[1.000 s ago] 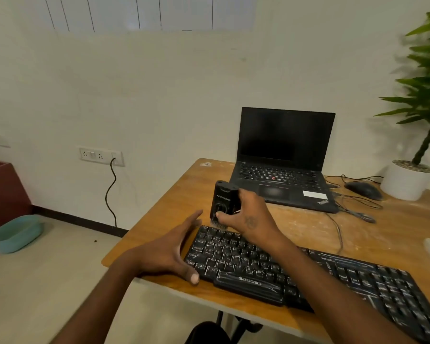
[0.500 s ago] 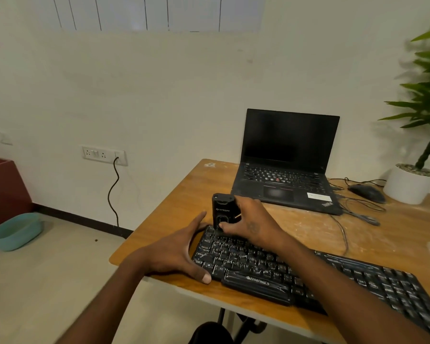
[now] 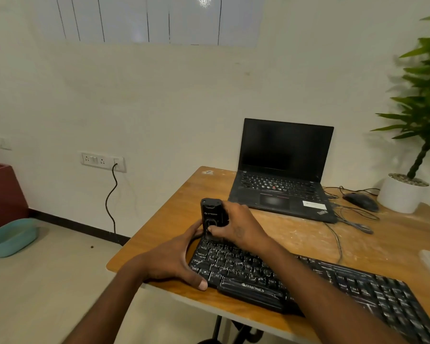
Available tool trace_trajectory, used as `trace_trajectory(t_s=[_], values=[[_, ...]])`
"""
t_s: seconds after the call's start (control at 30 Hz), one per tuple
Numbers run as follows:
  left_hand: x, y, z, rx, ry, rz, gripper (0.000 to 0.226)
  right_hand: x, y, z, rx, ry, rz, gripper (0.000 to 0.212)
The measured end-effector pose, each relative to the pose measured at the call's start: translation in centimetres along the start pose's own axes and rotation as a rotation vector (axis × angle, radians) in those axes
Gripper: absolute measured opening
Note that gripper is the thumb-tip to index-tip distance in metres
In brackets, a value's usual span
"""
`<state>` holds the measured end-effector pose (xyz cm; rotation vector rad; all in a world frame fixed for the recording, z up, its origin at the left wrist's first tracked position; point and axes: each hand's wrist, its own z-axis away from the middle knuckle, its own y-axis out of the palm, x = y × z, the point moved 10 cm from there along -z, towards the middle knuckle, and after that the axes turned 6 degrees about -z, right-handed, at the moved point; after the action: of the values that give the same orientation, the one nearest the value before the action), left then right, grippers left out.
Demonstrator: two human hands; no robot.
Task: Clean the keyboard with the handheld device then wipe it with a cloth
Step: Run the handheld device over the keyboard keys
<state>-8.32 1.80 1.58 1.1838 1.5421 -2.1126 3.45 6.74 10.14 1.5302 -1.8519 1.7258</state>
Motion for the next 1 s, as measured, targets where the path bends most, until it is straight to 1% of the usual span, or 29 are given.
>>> trace_trajectory(t_s=[0.07,0.2,0.4,0.5,0.6,0.73,0.83,1.0], values=[[-0.1,0.0,0.0,0.003,0.005,0.006,0.137,-0.2,0.0,-0.5,0.006,0.008,-0.01,0.05],[0.6,0.0,-0.1,0.004,-0.029,-0.02,0.146,-1.6,-1.9,0.7,0.011,0.035,0.004,0.045],[1.0,0.1,-0.2,0.002,-0.04,-0.04,0.144,-3.4,-5.2,3.4,-0.036,0.077,0.003,0.039],[0.9,0.1,-0.1,0.0,-0.043,-0.039,0.143,-2.9,-4.4,3.1,-0.053,0.06,0.002,0.04],[0.8,0.2,-0.1,0.002,-0.044,-0.019,0.143,-1.5,-2.1,1.9,-0.054,0.015,0.017,0.049],[0.4,0.2,0.0,0.005,-0.024,0.006,0.139,-0.3,-0.1,0.3,-0.052,-0.011,-0.014,0.05],[0.2,0.2,0.0,0.009,-0.032,0.008,0.138,-0.4,-0.3,0.7,-0.044,-0.008,-0.02,0.046],[0.7,0.3,0.0,0.011,-0.061,0.007,0.139,-1.9,-2.5,2.9,-0.045,0.022,-0.006,0.041]])
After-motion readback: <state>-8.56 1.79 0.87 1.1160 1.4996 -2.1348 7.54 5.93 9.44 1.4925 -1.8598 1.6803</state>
